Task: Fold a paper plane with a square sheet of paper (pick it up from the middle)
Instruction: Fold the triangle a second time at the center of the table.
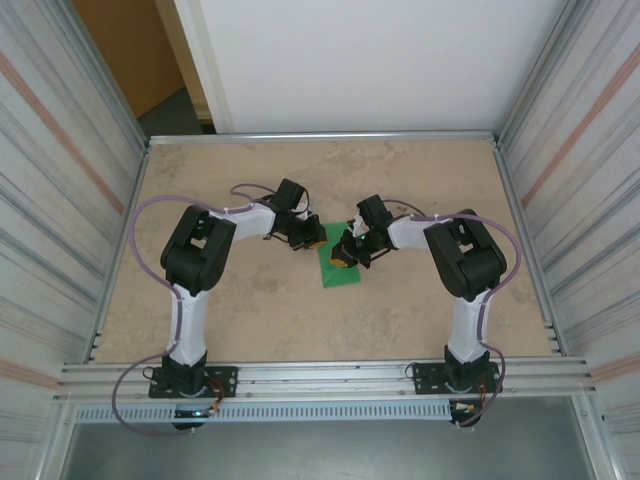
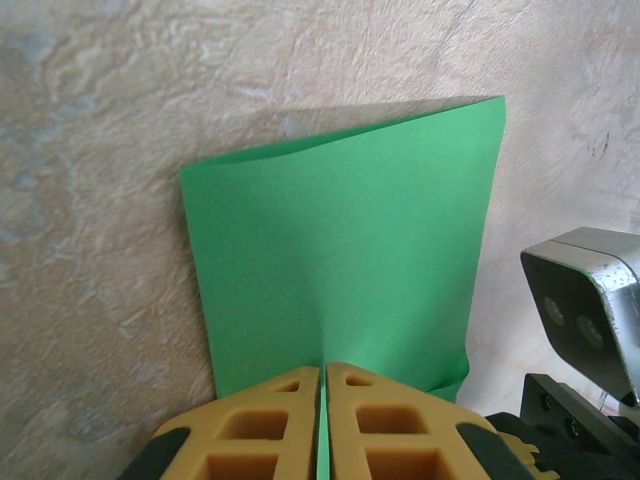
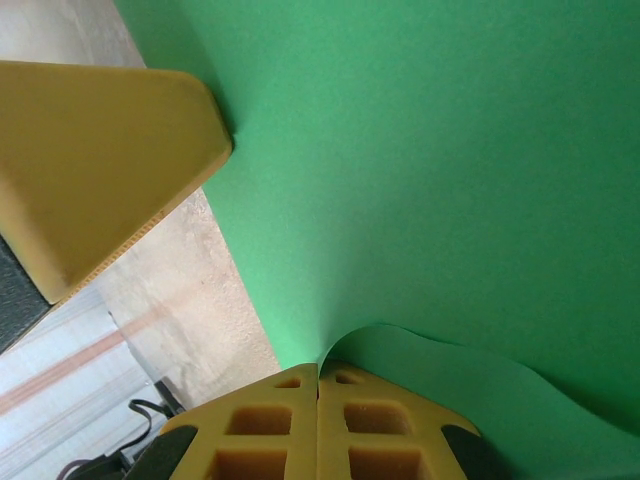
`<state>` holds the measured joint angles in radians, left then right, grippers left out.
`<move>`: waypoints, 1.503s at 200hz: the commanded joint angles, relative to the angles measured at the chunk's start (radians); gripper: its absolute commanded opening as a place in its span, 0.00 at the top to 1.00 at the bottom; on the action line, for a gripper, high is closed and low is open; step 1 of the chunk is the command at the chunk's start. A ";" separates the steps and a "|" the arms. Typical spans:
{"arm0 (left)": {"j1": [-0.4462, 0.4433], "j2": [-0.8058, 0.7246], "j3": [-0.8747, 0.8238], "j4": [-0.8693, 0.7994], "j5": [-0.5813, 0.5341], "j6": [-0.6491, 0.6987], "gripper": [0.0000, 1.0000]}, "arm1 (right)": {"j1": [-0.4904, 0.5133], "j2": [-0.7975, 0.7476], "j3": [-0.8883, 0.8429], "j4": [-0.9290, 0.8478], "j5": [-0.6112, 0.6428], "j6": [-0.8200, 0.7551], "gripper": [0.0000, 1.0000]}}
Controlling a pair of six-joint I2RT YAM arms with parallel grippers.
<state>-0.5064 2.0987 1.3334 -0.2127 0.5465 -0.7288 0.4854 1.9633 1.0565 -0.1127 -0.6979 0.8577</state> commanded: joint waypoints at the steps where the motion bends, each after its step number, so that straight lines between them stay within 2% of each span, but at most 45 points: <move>1: -0.007 0.026 -0.010 -0.038 -0.007 0.009 0.90 | 0.009 0.016 0.021 -0.006 0.005 0.012 1.00; 139: -0.006 0.003 -0.003 -0.047 0.006 0.006 0.88 | 0.009 0.050 0.028 -0.057 0.033 0.011 0.99; 183: 0.019 -0.102 0.012 -0.053 0.013 -0.021 0.85 | 0.009 0.060 0.020 -0.070 0.043 0.025 0.89; 207: 0.036 -0.161 -0.009 -0.056 -0.020 -0.029 0.81 | 0.009 0.060 0.018 -0.069 0.042 0.035 0.78; 262: 0.080 -0.276 -0.138 -0.006 -0.078 -0.077 0.77 | 0.008 0.063 0.019 -0.076 0.040 0.038 0.62; 300: 0.082 -0.313 -0.194 0.020 -0.077 -0.098 0.72 | 0.009 0.064 0.016 -0.077 0.043 0.035 0.56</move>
<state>-0.4225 1.8271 1.1751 -0.2150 0.4801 -0.7986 0.4873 1.9759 1.1000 -0.1116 -0.7418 0.8894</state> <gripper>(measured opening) 0.269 0.432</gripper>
